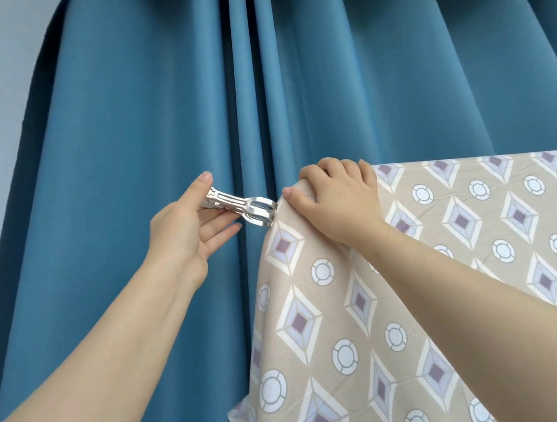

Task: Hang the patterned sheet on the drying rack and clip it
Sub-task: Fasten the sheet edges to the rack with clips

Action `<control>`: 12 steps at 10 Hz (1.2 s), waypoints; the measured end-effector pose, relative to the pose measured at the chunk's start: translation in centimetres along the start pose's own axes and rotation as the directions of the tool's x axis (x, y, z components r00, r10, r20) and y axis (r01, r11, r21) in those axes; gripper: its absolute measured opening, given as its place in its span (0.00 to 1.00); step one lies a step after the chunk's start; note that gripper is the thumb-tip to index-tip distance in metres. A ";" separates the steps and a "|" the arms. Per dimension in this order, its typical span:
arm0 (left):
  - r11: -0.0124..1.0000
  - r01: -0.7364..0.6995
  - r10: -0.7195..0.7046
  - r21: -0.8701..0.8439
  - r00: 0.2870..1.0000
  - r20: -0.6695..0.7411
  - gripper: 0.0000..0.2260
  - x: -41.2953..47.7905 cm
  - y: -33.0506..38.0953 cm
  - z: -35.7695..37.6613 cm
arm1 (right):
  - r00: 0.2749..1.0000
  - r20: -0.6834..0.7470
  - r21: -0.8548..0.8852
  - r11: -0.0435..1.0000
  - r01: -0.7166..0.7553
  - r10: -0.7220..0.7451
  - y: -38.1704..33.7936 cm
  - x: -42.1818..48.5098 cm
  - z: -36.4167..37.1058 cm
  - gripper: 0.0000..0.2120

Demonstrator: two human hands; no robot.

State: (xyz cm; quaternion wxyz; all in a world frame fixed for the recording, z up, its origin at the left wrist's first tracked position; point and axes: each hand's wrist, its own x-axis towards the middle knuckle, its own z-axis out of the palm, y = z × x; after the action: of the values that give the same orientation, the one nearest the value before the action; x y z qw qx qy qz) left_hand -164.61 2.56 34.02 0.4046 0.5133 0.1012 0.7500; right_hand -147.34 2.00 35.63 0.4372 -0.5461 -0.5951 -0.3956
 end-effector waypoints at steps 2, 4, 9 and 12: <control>0.999 -0.036 0.036 -0.008 0.998 -0.050 0.09 0.5 0.0 0.1 | 1.000 -0.001 0.002 1.000 0.002 -0.002 0.1 0.0 -0.1 0.22; 0.999 -0.038 0.040 0.028 0.998 -0.050 0.12 0.3 -1.0 0.4 | 1.000 -0.003 0.002 1.000 0.001 -0.001 0.1 0.0 -0.1 0.22; 0.990 0.133 -0.137 0.046 0.987 0.086 0.10 -0.1 -2.9 1.0 | 1.000 -0.013 0.007 1.000 0.004 -0.004 0.3 0.0 0.2 0.22; 0.982 0.003 -0.015 0.191 0.998 0.061 0.12 -1.1 -2.1 1.4 | 1.000 -0.011 0.007 1.000 -0.001 0.002 -0.4 -0.1 0.0 0.22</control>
State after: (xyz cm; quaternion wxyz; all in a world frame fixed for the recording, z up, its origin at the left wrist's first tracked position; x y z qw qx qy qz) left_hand -162.21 2.78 32.68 0.3600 0.5724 0.1623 0.7186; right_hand -147.70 1.91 35.60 0.4427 -0.5427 -0.5938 -0.3961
